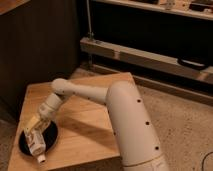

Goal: Place the bottle in the ceramic bowl

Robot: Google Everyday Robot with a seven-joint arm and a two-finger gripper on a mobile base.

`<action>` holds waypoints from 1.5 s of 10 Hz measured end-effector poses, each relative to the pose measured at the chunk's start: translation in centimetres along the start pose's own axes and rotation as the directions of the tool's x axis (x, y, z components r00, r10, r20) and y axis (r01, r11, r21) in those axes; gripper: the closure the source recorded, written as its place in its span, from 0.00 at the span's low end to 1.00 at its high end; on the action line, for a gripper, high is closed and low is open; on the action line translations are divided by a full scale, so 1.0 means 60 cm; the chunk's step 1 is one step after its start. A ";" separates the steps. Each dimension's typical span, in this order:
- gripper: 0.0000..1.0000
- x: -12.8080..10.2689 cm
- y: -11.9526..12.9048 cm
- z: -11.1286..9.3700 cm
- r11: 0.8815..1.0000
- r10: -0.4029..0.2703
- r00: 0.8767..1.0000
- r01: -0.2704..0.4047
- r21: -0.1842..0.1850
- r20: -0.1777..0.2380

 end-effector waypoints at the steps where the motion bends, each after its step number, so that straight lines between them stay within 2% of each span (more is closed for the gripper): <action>1: 0.33 0.001 -0.002 -0.005 1.000 0.008 1.000 -0.008 0.004 0.011; 2: 0.24 0.002 -0.003 -0.008 1.000 0.013 1.000 -0.013 0.005 0.018; 3: 0.21 0.001 -0.003 -0.008 1.000 0.015 1.000 -0.016 0.003 0.022; 4: 0.20 0.001 -0.006 -0.013 1.000 0.023 0.999 -0.023 -0.006 0.028; 15: 0.20 0.002 -0.005 -0.013 1.000 0.021 0.999 -0.020 -0.007 0.025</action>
